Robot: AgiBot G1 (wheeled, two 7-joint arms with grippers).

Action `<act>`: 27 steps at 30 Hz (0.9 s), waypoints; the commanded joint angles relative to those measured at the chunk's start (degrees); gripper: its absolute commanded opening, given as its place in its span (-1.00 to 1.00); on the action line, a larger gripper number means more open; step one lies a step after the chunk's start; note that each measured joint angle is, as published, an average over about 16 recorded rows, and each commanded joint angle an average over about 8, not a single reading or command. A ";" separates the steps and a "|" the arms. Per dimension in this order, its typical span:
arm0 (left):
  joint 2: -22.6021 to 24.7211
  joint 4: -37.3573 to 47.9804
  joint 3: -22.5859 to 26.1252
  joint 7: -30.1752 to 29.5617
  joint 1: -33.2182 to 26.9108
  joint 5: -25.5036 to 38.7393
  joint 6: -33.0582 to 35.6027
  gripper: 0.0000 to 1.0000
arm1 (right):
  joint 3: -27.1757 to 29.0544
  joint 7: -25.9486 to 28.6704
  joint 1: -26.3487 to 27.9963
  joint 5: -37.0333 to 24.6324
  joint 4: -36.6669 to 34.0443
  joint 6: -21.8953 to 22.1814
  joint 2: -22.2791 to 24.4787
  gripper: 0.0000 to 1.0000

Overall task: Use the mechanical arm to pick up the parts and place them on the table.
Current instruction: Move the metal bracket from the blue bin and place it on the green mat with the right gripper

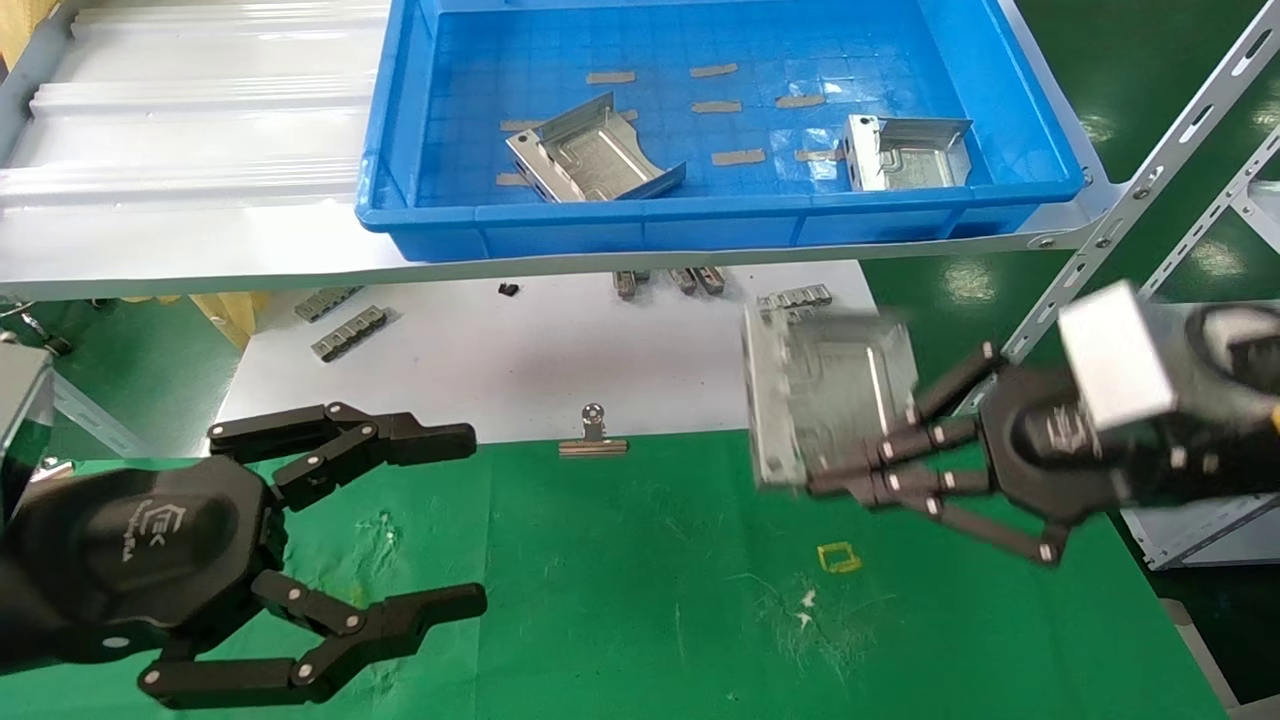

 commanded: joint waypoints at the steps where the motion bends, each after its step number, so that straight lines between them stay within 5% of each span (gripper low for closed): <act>1: 0.00 0.00 0.00 0.00 0.00 0.00 0.00 1.00 | -1.77 -1.54 -1.17 0.89 0.26 0.10 1.37 -1.00; 15: 0.00 0.00 0.00 0.00 0.00 0.00 0.00 1.00 | -11.86 -21.67 -7.83 -5.77 -14.28 1.02 -4.49 -0.99; 27: 0.00 0.00 0.00 0.00 0.00 0.00 0.00 1.00 | -11.25 -31.05 -11.95 -3.80 -31.86 6.35 -13.76 -1.00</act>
